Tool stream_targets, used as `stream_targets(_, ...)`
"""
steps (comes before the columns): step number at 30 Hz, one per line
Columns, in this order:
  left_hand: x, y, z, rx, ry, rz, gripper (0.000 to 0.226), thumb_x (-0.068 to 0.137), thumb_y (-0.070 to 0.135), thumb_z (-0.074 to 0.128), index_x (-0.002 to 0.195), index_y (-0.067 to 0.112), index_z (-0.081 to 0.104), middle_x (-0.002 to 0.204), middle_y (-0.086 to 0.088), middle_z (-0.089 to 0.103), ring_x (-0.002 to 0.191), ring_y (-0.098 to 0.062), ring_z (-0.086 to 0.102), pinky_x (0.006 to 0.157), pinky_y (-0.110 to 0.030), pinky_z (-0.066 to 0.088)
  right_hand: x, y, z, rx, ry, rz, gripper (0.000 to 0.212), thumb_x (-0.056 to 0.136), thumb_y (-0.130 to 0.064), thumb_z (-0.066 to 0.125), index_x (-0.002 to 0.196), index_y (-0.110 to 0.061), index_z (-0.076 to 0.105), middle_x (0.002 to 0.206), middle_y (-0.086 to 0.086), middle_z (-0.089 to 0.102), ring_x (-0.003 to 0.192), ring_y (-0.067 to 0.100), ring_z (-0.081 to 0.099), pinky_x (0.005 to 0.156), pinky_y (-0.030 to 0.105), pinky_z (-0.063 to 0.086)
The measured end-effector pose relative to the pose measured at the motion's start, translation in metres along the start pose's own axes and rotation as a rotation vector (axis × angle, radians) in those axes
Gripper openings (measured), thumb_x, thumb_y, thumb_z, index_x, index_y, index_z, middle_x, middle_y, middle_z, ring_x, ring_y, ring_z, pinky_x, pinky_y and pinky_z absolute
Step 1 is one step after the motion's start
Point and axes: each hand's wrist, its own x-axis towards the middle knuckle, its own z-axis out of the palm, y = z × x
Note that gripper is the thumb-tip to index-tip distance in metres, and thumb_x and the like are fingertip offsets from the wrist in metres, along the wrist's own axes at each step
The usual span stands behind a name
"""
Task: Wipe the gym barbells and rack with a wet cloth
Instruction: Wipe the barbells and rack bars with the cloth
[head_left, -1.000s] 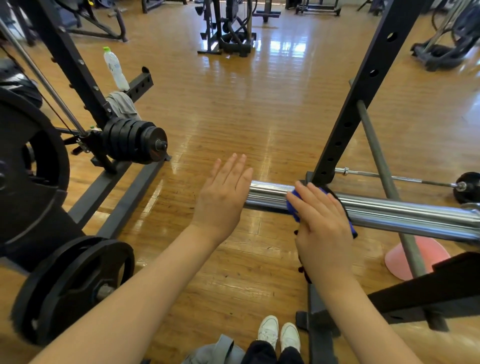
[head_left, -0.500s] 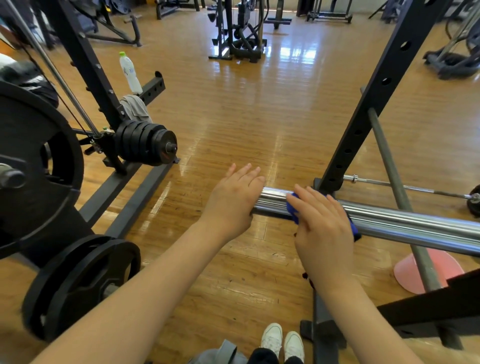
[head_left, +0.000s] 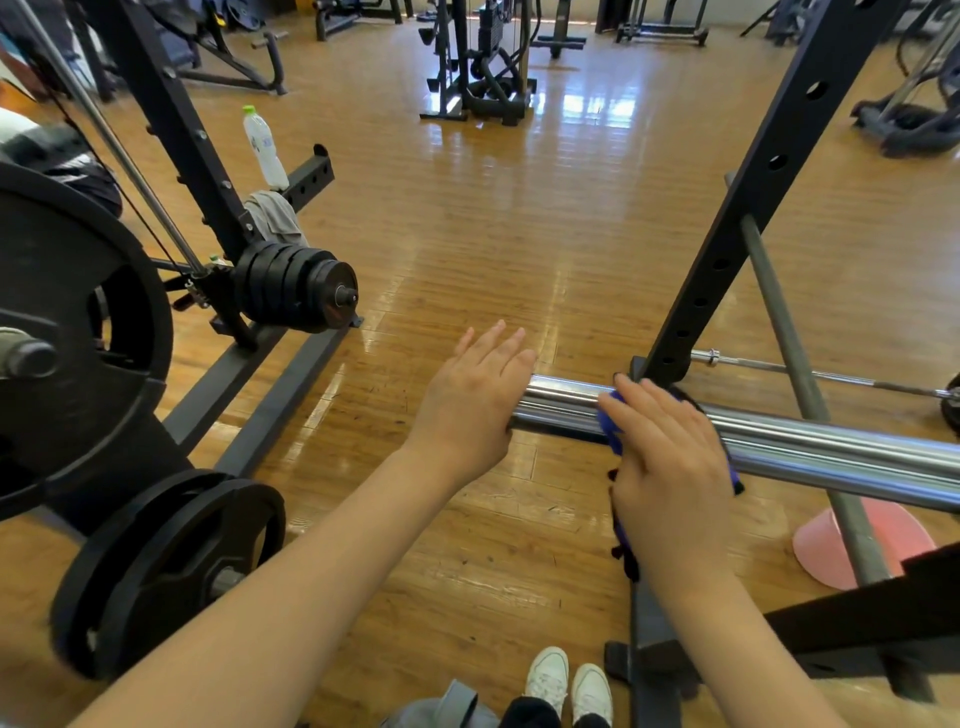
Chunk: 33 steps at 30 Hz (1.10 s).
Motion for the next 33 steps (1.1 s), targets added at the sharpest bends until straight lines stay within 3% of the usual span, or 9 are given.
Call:
stream_targets(3, 0.0, 0.0, 0.001, 0.011, 0.025, -0.008, 0.079, 0.043, -0.001, 0.086, 0.117, 0.003, 0.061, 0.127, -0.016, 0.06, 0.124, -0.035, 0.051, 0.105, -0.045, 0.025, 0.001, 0.011, -0.01, 0.003, 0.046, 0.118, 0.039, 0.087, -0.014, 0.038, 0.112, -0.004, 0.066, 0.116, 0.012, 0.066, 0.113, 0.028, 0.059, 0.103, 0.043, 0.037)
stream_targets(8, -0.001, 0.005, 0.003, 0.033, 0.108, -0.029, 0.075, 0.045, 0.0, 0.086, 0.116, 0.001, 0.061, 0.123, -0.017, 0.061, 0.12, -0.035, 0.054, 0.105, -0.049, 0.024, 0.012, -0.012, 0.009, -0.017, 0.073, 0.162, 0.028, 0.08, 0.006, 0.058, 0.104, -0.002, 0.069, 0.108, 0.013, 0.069, 0.106, 0.03, 0.063, 0.099, 0.049, 0.042)
stream_targets(15, -0.002, 0.003, 0.009, 0.11, 0.161, -0.012, 0.062, 0.059, 0.004, 0.083, 0.117, 0.0, 0.061, 0.123, -0.018, 0.061, 0.119, -0.034, 0.055, 0.105, -0.052, 0.027, 0.001, -0.012, 0.018, -0.044, 0.008, -0.056, 0.038, 0.085, -0.006, 0.042, 0.114, -0.007, 0.067, 0.122, 0.009, 0.064, 0.118, 0.025, 0.056, 0.106, 0.038, 0.035)
stream_targets(19, -0.003, 0.004, 0.008, 0.162, 0.182, -0.006, 0.061, 0.065, 0.006, 0.081, 0.121, -0.001, 0.058, 0.127, -0.02, 0.058, 0.122, -0.035, 0.053, 0.106, -0.054, 0.027, -0.007, 0.003, 0.005, -0.002, 0.07, -0.007, 0.038, 0.086, -0.007, 0.039, 0.113, -0.005, 0.067, 0.121, 0.011, 0.063, 0.119, 0.026, 0.055, 0.108, 0.036, 0.03)
stream_targets(26, -0.005, 0.002, 0.008, 0.254, 0.178, 0.015, 0.081, 0.073, 0.013, 0.075, 0.14, 0.004, 0.031, 0.142, -0.016, 0.045, 0.134, -0.031, 0.039, 0.112, -0.055, 0.016, 0.01, -0.012, 0.013, 0.002, 0.137, 0.206, 0.036, 0.086, -0.008, 0.041, 0.106, -0.004, 0.07, 0.112, 0.011, 0.068, 0.111, 0.028, 0.061, 0.102, 0.046, 0.038)
stream_targets(30, -0.003, 0.0, 0.011, 0.179, 0.181, 0.051, 0.057, 0.084, 0.01, 0.053, 0.138, 0.006, 0.035, 0.136, -0.016, 0.052, 0.129, -0.032, 0.047, 0.108, -0.052, 0.028, 0.009, -0.028, 0.025, -0.024, 0.067, 0.058, 0.038, 0.084, -0.007, 0.04, 0.107, -0.005, 0.07, 0.114, 0.01, 0.067, 0.113, 0.027, 0.06, 0.103, 0.04, 0.035)
stream_targets(33, -0.001, -0.002, 0.009, 0.095, 0.116, 0.078, 0.064, 0.07, -0.002, 0.069, 0.131, 0.001, 0.05, 0.129, -0.018, 0.057, 0.122, -0.033, 0.053, 0.105, -0.047, 0.033, 0.003, -0.018, 0.019, -0.023, 0.014, -0.042, 0.039, 0.085, -0.008, 0.039, 0.112, -0.007, 0.068, 0.121, 0.009, 0.064, 0.118, 0.024, 0.057, 0.106, 0.037, 0.034)
